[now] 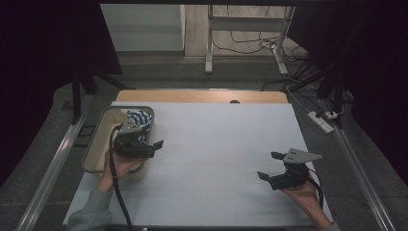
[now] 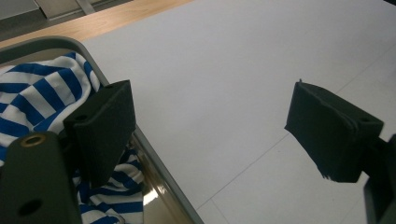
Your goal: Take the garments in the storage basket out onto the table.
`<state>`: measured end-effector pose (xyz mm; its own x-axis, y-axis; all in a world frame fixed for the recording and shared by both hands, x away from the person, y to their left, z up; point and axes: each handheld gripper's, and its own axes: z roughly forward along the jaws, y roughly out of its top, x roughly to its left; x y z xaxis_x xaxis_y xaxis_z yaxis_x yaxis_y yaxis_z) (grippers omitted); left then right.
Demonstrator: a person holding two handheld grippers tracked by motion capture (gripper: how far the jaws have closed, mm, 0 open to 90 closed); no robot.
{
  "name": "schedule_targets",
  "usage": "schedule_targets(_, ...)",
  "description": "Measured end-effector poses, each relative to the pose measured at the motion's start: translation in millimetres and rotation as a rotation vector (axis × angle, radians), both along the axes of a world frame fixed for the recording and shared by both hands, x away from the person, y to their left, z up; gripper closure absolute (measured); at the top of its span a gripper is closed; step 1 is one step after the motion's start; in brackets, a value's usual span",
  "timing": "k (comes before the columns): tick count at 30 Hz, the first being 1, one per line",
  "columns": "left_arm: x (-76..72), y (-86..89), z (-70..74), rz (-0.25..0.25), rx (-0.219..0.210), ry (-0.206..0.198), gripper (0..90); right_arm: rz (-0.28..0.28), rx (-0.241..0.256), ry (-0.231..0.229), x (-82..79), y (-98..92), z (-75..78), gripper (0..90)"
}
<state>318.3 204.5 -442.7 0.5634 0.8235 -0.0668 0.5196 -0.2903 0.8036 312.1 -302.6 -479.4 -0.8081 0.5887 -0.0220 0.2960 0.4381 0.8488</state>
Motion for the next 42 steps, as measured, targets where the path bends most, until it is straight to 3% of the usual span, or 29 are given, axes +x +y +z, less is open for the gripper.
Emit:
schedule_targets(3,2.3,1.4,1.0,-0.001,0.012,-0.001,15.9,-0.003,0.004,-0.003,0.6,-0.3,0.2,6.8)
schedule_targets(24,35.8,27.4,8.2,0.070,-0.016,0.041,16.2,-0.002,-0.011,0.003,0.6,1.3,-1.4,7.0)
schedule_targets(28,43.8,31.9,11.0,0.093,0.006,0.052,16.3,-0.004,-0.014,0.007,0.2,0.6,-1.8,7.0)
schedule_targets(32,52.9,37.6,6.8,0.115,0.004,0.072,16.3,-0.003,-0.013,0.010,1.2,0.5,-2.3,7.0)
schedule_targets(34,57.1,41.6,2.2,0.121,-0.018,0.080,16.5,-0.002,-0.019,0.014,1.2,1.1,-2.9,7.0)
schedule_targets(36,63.7,44.6,-2.6,0.140,0.020,0.087,16.5,-0.001,-0.019,0.014,1.4,1.8,-3.2,7.0)
schedule_targets(42,68.5,50.8,-6.5,0.155,0.021,0.095,16.5,-0.002,-0.024,0.020,2.9,3.5,-4.7,7.0)
